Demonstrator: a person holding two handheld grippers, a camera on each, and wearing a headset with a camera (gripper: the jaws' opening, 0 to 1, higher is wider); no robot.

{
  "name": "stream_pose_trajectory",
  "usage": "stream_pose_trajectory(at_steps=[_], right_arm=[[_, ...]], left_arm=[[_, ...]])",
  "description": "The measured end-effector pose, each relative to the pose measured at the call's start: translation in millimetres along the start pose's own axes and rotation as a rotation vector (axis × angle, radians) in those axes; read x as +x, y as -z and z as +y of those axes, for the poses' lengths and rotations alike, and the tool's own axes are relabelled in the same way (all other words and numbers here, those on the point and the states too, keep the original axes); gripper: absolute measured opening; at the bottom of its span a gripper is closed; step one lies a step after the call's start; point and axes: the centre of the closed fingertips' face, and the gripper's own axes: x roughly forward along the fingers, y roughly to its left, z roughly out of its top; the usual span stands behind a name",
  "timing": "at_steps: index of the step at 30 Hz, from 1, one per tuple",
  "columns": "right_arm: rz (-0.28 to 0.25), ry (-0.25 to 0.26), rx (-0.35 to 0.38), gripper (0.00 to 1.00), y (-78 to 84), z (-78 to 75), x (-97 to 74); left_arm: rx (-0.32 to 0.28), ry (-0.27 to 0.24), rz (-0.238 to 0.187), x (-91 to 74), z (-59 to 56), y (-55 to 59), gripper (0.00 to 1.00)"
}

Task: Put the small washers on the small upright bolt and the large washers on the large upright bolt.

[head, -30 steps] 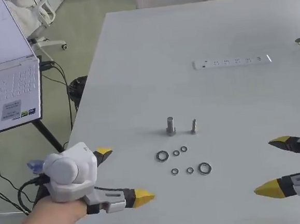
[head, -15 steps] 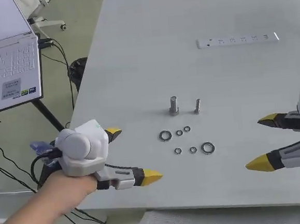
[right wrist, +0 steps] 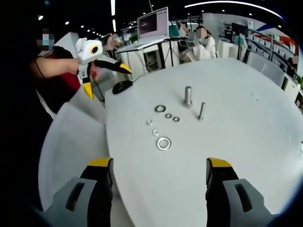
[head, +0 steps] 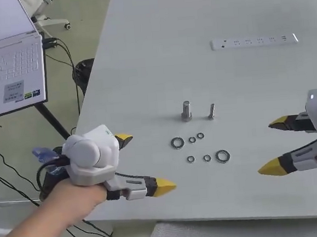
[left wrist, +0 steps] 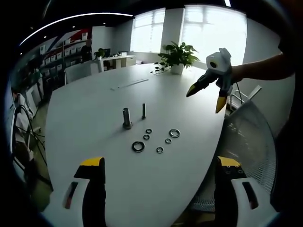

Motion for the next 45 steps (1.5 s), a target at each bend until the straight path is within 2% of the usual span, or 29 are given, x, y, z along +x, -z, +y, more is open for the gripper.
stream_pose_trajectory(at_steps=[13, 24, 30, 35, 42, 45], right_arm=[[0.078, -0.007, -0.069, 0.79, -8.1, 0.6, 14.6], [0.127, -0.021, -0.108, 0.75, -16.4, -2.6, 28.6], [0.167, -0.032, -0.132, 0.75, -13.5, -5.5, 36.0], [0.191, -0.038, -0.145, 0.75, -13.7, -10.0, 41.2], [0.237, -0.033, -0.138, 0.73, -14.8, -15.3, 48.6], [0.256, -0.041, -0.157, 0.71, -15.3, -15.1, 52.0]], left_arm=[[0.008, 0.012, 0.0, 2.7, -6.6, 3.1, 0.96], [0.023, 0.027, -0.001, 8.6, -11.8, 0.7, 0.96], [0.022, 0.026, 0.01, 10.3, -9.8, 3.5, 0.96], [0.045, 0.025, 0.039, 12.8, -6.7, 8.5, 0.95], [0.052, 0.027, 0.042, 12.9, -3.7, 7.8, 0.95], [0.06, 0.027, 0.051, 12.6, -1.5, 8.7, 0.95]])
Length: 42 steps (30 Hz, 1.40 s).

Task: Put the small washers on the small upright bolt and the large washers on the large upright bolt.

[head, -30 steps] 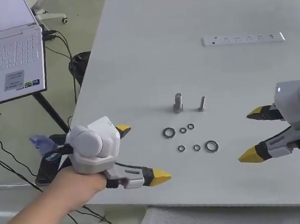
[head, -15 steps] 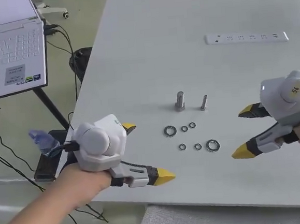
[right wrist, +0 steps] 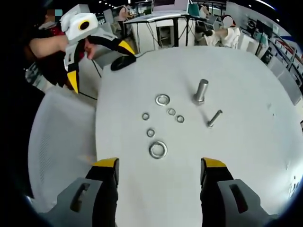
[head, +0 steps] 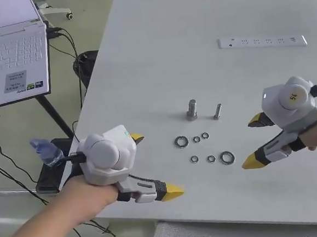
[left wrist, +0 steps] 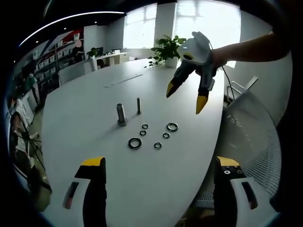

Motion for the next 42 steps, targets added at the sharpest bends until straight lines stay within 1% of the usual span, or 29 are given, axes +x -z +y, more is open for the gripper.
stream_pose_trajectory(at_steps=[2, 4, 6, 11, 20, 24, 32, 35, 38, 42], right_arm=[[0.034, -0.004, -0.026, 0.7, 1.5, -1.3, 3.0], [0.036, -0.006, -0.029, 0.7, -0.7, -1.9, 6.5], [0.044, -0.01, -0.032, 0.69, -1.7, -2.1, 9.1], [0.071, -0.019, -0.043, 0.69, -2.9, 0.1, 17.4], [0.113, -0.015, -0.091, 0.64, -2.4, 2.4, 28.2], [0.113, -0.013, -0.101, 0.62, -1.8, 3.8, 33.5], [0.122, -0.017, -0.113, 0.58, 3.5, 4.7, 45.1], [0.136, -0.014, -0.121, 0.54, 5.3, 4.0, 49.3], [0.151, -0.012, -0.138, 0.52, 6.0, 4.7, 52.1], [0.184, -0.011, -0.16, 0.45, 7.6, 3.8, 55.5]], left_arm=[[0.01, 0.002, 0.018, 0.5, 1.7, 2.7, 0.94], [0.008, 0.001, 0.047, 1.4, 4.3, 7.0, 0.93], [0.003, -0.007, 0.065, 2.0, 7.7, 10.1, 0.91], [0.008, 0.003, 0.055, 1.9, 7.2, 9.4, 0.93], [0.027, 0.012, 0.062, -0.3, 7.5, 10.9, 0.94], [0.027, 0.016, 0.058, -1.3, 6.1, 11.5, 0.93], [0.02, 0.014, 0.06, -4.1, 7.3, 14.4, 0.93], [0.014, 0.014, 0.052, -4.7, 8.4, 12.4, 0.92], [0.017, 0.012, 0.051, -5.4, 8.9, 10.9, 0.92], [0.004, 0.011, 0.042, -5.6, 11.7, 9.1, 0.92]])
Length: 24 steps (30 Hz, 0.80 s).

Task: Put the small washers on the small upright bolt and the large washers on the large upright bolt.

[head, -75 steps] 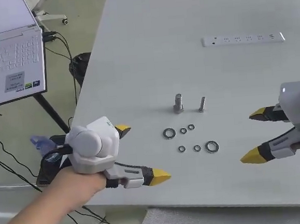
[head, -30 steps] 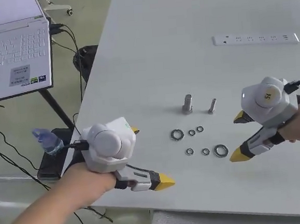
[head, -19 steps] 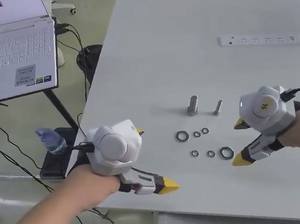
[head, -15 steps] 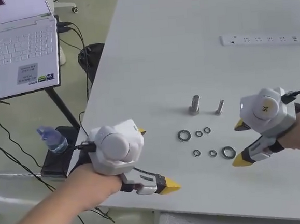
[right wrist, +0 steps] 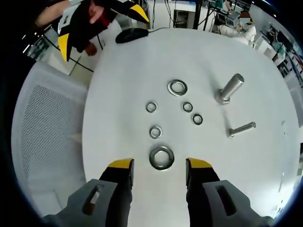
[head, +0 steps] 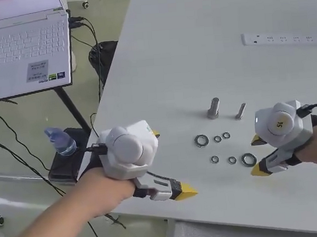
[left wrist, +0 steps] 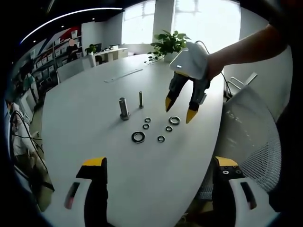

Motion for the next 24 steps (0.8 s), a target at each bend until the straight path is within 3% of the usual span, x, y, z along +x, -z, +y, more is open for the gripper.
stream_pose_trajectory(at_steps=[11, 24], right_arm=[[0.043, 0.018, -0.005, 0.36, 1.6, -4.7, 5.4], [0.047, 0.024, -0.005, 0.35, 2.6, -3.7, 11.1]], left_arm=[[0.015, 0.021, 0.0, 3.0, -4.4, 0.0, 0.91], [0.013, 0.02, -0.002, 0.7, -2.9, 1.8, 0.89]])
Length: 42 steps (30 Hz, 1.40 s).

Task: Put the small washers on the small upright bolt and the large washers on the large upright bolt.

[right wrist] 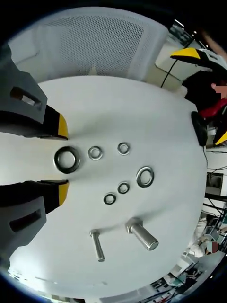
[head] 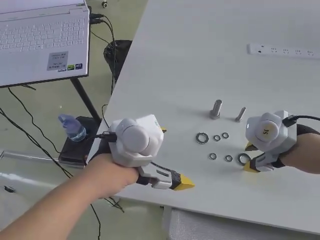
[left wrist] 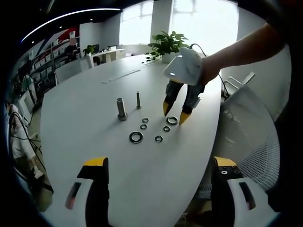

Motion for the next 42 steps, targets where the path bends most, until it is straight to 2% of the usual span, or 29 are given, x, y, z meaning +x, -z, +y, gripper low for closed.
stream_pose_trajectory(at_steps=[5, 9, 12, 18, 20, 22, 27, 30, 33, 35, 39, 42], right_arm=[[0.007, 0.003, -0.003, 0.35, -0.6, 0.6, -0.1], [0.015, -0.002, -0.029, 0.31, -0.7, 4.8, 0.5], [0.018, 0.005, -0.002, 0.29, 1.4, -0.3, 2.3], [0.021, 0.005, 0.005, 0.26, 2.0, -0.4, 2.8], [0.043, 0.003, -0.039, 0.26, 2.9, 0.3, 2.9], [0.061, 0.005, -0.037, 0.25, 4.4, -0.4, 4.3], [0.198, -0.007, -0.074, 0.23, 7.4, -3.6, 6.2], [0.239, -0.02, -0.077, 0.21, 6.6, -5.2, 8.3], [0.234, -0.026, -0.094, 0.21, 7.8, -6.3, 7.8], [0.207, -0.027, -0.091, 0.2, 8.3, -6.6, 6.7], [0.142, -0.047, -0.038, 0.2, 6.4, -7.8, 5.7], [0.138, -0.053, -0.036, 0.2, 5.2, -7.3, 6.0]], left_arm=[[-0.003, 0.004, 0.001, 0.0, -1.5, 0.8, 0.88], [-0.003, 0.006, 0.0, 1.1, -2.9, 1.0, 0.87], [-0.004, 0.007, -0.005, 1.4, -3.8, 0.3, 0.87], [-0.007, 0.003, -0.004, 1.2, -4.3, 1.4, 0.86], [-0.009, 0.003, -0.008, 0.8, -5.0, 1.0, 0.85], [-0.01, 0.004, -0.007, 0.7, -6.4, 1.4, 0.84], [-0.005, 0.003, -0.006, 1.3, -9.6, 1.2, 0.83], [-0.004, 0.0, -0.006, 1.6, -9.7, 0.5, 0.83], [0.0, -0.004, -0.006, 0.6, -9.6, -1.4, 0.82], [-0.003, -0.009, -0.011, -0.4, -8.6, -3.4, 0.82], [0.0, -0.016, -0.012, -2.6, -8.2, -5.8, 0.82], [-0.005, -0.016, -0.006, -3.9, -8.4, -5.5, 0.81]])
